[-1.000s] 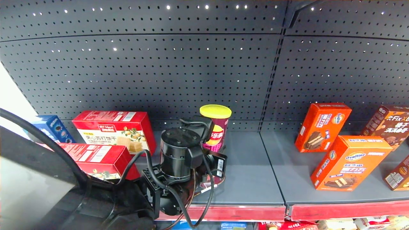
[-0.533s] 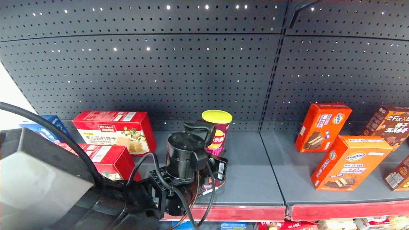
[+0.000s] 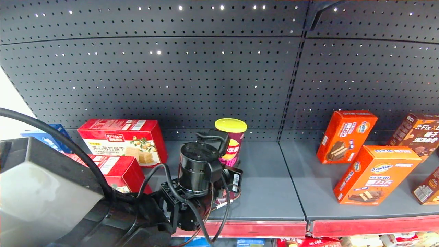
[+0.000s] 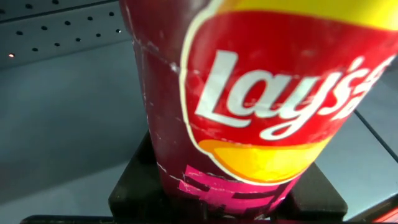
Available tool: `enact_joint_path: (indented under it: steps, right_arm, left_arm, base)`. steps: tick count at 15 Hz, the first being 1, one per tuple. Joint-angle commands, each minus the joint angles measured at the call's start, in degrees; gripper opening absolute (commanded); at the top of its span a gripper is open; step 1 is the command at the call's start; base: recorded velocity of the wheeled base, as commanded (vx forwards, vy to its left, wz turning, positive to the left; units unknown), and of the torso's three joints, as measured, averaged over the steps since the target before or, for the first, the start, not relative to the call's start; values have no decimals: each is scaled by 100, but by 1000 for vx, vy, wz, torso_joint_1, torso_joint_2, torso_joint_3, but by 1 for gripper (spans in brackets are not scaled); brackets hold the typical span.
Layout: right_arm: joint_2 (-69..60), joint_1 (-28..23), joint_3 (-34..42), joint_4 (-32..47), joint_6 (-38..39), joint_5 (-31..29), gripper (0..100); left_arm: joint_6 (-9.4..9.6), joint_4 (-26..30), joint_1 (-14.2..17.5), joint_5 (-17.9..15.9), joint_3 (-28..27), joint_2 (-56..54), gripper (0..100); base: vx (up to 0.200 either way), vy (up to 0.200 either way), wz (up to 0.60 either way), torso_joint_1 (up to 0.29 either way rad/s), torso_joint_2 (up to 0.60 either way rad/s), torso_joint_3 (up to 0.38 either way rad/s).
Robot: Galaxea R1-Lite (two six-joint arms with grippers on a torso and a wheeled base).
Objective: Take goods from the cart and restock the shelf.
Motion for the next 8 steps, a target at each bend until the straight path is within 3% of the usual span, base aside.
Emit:
enact_joint_path:
  steps: [1,8]
  right_arm:
    - [-2,0,1,-1,-3,-3,0]
    - [-2,0,9,8,-3,-3,0]
  left_arm:
    - [-11,2,-1,5,8,12,0]
    - [-107,-7,-10,5,8,21,0]
  base:
    - [0,0,0,0,0,0]
    - [0,0,0,0,0,0]
